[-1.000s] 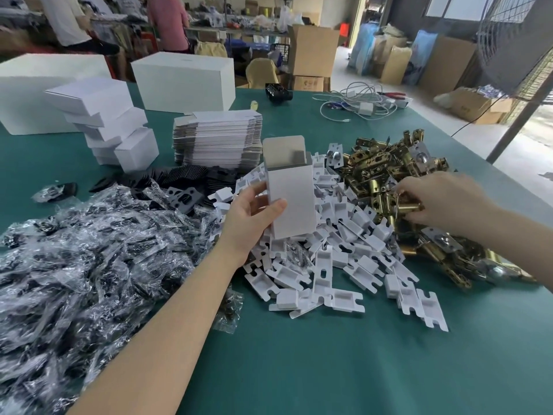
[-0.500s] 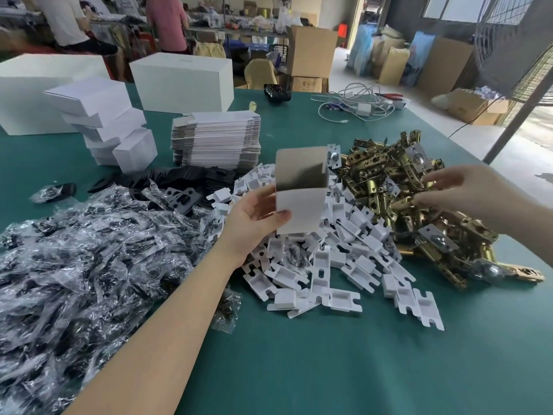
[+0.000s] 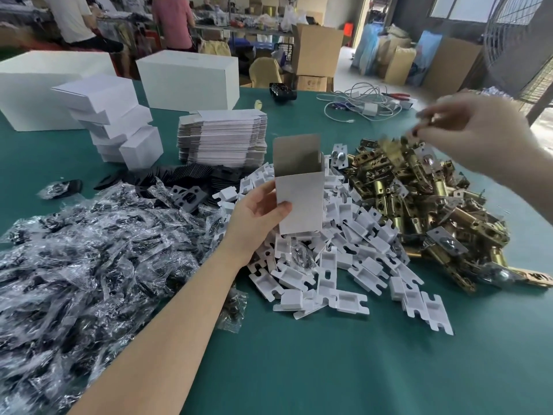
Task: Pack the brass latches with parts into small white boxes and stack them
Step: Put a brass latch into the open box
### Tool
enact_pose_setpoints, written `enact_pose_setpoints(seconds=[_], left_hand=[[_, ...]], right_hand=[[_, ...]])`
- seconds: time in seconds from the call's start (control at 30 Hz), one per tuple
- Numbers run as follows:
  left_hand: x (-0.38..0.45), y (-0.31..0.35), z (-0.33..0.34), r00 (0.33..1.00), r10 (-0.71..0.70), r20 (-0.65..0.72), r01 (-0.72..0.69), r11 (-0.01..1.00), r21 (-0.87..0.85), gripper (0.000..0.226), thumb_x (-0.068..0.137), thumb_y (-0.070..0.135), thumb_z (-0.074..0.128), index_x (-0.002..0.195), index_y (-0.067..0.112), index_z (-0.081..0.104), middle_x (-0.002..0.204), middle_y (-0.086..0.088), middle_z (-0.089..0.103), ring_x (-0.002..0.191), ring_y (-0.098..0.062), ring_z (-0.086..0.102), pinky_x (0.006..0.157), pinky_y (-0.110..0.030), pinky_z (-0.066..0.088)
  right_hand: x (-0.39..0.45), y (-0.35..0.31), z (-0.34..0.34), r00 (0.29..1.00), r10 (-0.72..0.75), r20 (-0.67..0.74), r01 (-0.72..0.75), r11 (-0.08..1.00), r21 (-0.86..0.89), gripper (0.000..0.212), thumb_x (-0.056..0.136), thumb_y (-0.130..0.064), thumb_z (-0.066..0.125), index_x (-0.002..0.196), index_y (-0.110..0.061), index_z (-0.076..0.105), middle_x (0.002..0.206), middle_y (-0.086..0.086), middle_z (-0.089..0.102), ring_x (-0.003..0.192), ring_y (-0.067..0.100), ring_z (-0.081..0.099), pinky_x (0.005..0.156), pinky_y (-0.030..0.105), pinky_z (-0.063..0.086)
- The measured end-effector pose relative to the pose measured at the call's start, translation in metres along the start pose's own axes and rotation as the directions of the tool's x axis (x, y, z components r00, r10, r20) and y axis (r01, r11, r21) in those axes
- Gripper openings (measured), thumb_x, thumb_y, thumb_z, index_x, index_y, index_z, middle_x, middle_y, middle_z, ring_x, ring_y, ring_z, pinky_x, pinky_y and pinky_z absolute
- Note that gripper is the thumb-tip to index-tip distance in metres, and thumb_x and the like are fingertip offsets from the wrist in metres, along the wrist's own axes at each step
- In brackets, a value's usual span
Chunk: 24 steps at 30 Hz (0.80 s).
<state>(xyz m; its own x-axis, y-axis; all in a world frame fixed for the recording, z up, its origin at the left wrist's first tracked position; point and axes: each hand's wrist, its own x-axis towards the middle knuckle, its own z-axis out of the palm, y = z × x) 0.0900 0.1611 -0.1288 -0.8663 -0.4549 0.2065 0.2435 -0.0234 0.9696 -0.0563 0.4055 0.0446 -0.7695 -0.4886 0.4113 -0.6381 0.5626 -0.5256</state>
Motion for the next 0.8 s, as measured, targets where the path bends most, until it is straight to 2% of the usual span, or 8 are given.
enact_pose_setpoints(seconds=[0.03,0.1,0.2,0.3,0.43,0.53,0.63,0.8], left_hand=[[0.0,0.001,0.001,1.0,0.006,0.003,-0.006,1.0,0.013,0.054,0.09,0.004,0.069,0.141,0.014,0.054,0.115,0.006,0.074,0.101,-0.008,0.07,0.076,-0.022,0.057],[0.0,0.002,0.002,1.0,0.018,0.019,-0.018,0.999,0.027,0.055,0.09,0.002,0.068,0.141,0.012,0.053,0.114,0.01,0.074,0.103,-0.006,0.069,0.08,-0.02,0.056],[0.0,0.003,0.002,0.999,0.025,0.045,-0.027,0.999,0.047,0.054,0.09,0.001,0.067,0.141,0.007,0.051,0.116,0.011,0.073,0.105,-0.005,0.068,0.081,-0.02,0.055],[0.001,0.002,0.002,0.998,0.028,0.048,-0.031,0.997,0.067,0.052,0.09,0.003,0.067,0.14,0.006,0.053,0.117,0.007,0.073,0.106,-0.009,0.069,0.081,-0.027,0.058],[0.002,0.001,0.002,0.999,0.016,0.037,-0.018,0.998,0.063,0.051,0.089,0.003,0.069,0.138,0.008,0.055,0.114,0.009,0.074,0.106,-0.006,0.069,0.082,-0.02,0.055],[0.003,0.001,0.001,0.999,0.007,0.043,-0.01,0.998,0.069,0.051,0.088,0.003,0.07,0.137,0.01,0.056,0.112,0.01,0.074,0.106,-0.006,0.068,0.081,-0.02,0.055],[0.002,0.0,0.002,0.999,-0.002,0.032,0.0,0.998,0.07,0.051,0.087,0.004,0.071,0.136,0.011,0.056,0.112,0.011,0.074,0.105,-0.006,0.069,0.081,-0.02,0.056],[0.002,0.0,0.0,1.0,-0.003,0.026,0.001,0.997,0.077,0.047,0.086,0.01,0.073,0.13,0.022,0.06,0.113,0.01,0.074,0.108,-0.009,0.068,0.083,-0.023,0.057]], right_hand=[[-0.001,-0.014,-0.004,0.995,-0.099,-0.031,0.101,0.993,0.069,0.026,0.09,-0.014,0.067,0.115,-0.02,0.065,0.088,-0.008,0.068,0.056,0.001,0.06,0.048,0.008,0.048],[-0.002,-0.041,-0.007,0.98,-0.191,-0.065,0.201,0.949,0.241,0.032,0.088,-0.012,0.07,0.117,-0.022,0.063,0.095,-0.013,0.069,0.073,-0.003,0.068,0.067,0.009,0.054],[0.0,-0.071,0.002,0.955,-0.292,0.056,0.257,0.905,0.339,0.031,0.085,-0.008,0.07,0.111,-0.025,0.065,0.095,-0.019,0.069,0.085,-0.003,0.07,0.078,0.009,0.053],[0.008,-0.087,0.016,0.894,-0.386,0.226,0.33,0.911,0.249,0.03,0.086,-0.006,0.069,0.11,-0.024,0.066,0.096,-0.018,0.069,0.087,-0.004,0.069,0.08,0.007,0.051],[0.025,-0.095,0.024,0.804,-0.42,0.421,0.447,0.894,0.037,0.033,0.084,-0.011,0.072,0.107,-0.034,0.066,0.095,-0.015,0.07,0.084,-0.003,0.068,0.081,0.011,0.053],[0.037,-0.097,0.028,0.775,-0.416,0.476,0.521,0.846,-0.109,0.032,0.083,-0.02,0.075,0.11,-0.037,0.068,0.09,-0.022,0.065,0.082,-0.011,0.062,0.075,0.011,0.051],[0.04,-0.099,0.043,0.755,-0.389,0.528,0.53,0.836,-0.141,0.028,0.083,-0.023,0.076,0.107,-0.033,0.065,0.088,-0.023,0.062,0.08,-0.014,0.055,0.078,0.016,0.045],[0.03,-0.092,0.072,0.735,-0.32,0.598,0.534,0.817,-0.219,0.02,0.085,-0.024,0.075,0.099,-0.03,0.062,0.095,-0.012,0.065,0.091,0.01,0.063,0.087,0.029,0.049]])
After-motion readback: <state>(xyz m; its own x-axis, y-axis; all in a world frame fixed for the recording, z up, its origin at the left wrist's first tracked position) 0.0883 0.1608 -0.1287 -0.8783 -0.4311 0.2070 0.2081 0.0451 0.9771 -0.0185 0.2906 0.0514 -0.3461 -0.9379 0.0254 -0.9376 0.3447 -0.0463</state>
